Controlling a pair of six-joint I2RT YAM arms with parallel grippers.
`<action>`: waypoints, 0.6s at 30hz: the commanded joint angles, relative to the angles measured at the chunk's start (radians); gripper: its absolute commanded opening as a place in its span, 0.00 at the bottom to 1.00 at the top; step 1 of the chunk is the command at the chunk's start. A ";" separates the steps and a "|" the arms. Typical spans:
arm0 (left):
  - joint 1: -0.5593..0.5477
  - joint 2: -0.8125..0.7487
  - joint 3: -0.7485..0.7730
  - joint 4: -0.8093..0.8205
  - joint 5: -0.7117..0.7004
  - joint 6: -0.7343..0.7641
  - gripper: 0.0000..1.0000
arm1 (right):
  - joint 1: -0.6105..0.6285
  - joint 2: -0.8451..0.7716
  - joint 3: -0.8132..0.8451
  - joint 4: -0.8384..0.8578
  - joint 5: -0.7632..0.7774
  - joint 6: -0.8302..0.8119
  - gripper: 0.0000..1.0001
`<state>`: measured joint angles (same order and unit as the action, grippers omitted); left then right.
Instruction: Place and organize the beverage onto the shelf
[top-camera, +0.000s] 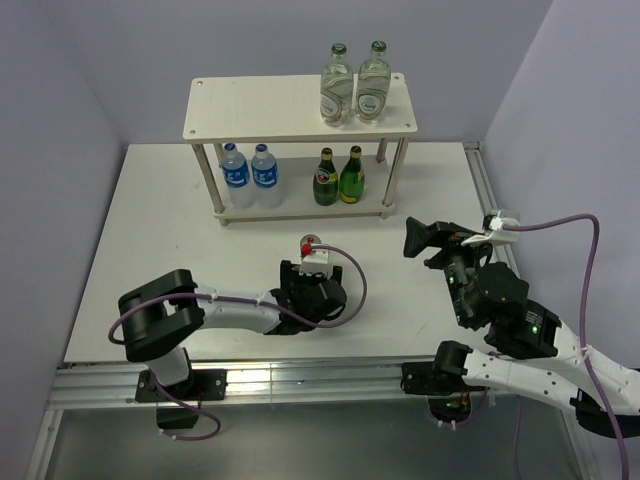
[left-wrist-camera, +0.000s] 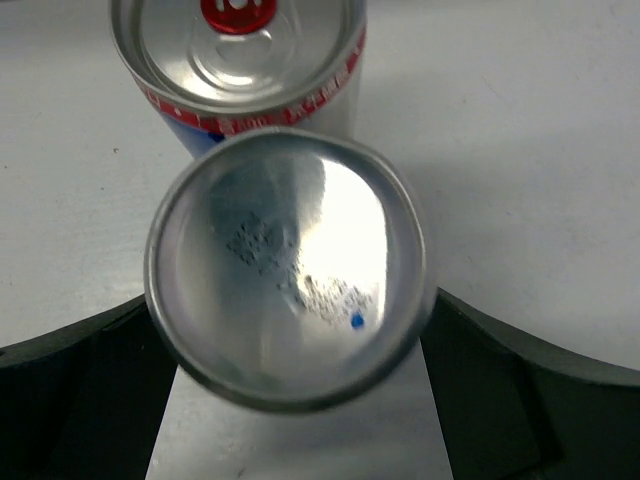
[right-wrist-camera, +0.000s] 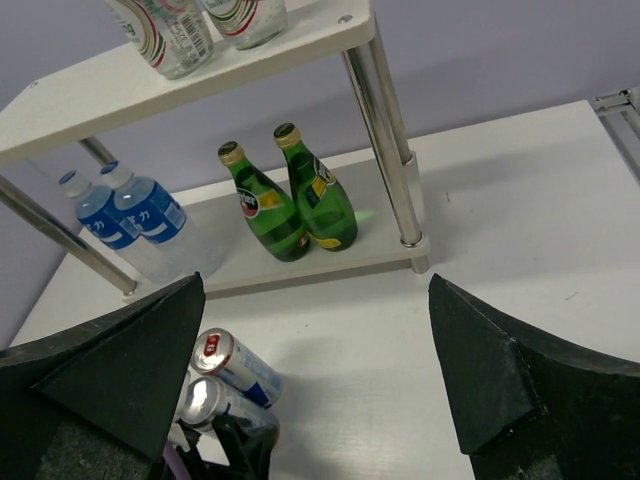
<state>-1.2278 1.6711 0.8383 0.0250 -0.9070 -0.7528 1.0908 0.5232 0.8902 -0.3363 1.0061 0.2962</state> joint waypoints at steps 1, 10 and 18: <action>0.030 0.019 0.024 0.144 -0.084 0.021 1.00 | 0.006 -0.015 0.007 -0.030 0.029 0.008 1.00; 0.076 0.056 0.035 0.236 -0.082 0.086 0.74 | 0.006 0.006 -0.017 -0.007 0.028 0.004 1.00; 0.064 -0.036 0.022 0.089 -0.089 0.029 0.00 | 0.006 0.015 -0.036 0.022 0.026 -0.006 1.00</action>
<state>-1.1580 1.7145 0.8402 0.1829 -0.9661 -0.6834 1.0908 0.5346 0.8566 -0.3523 1.0096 0.2947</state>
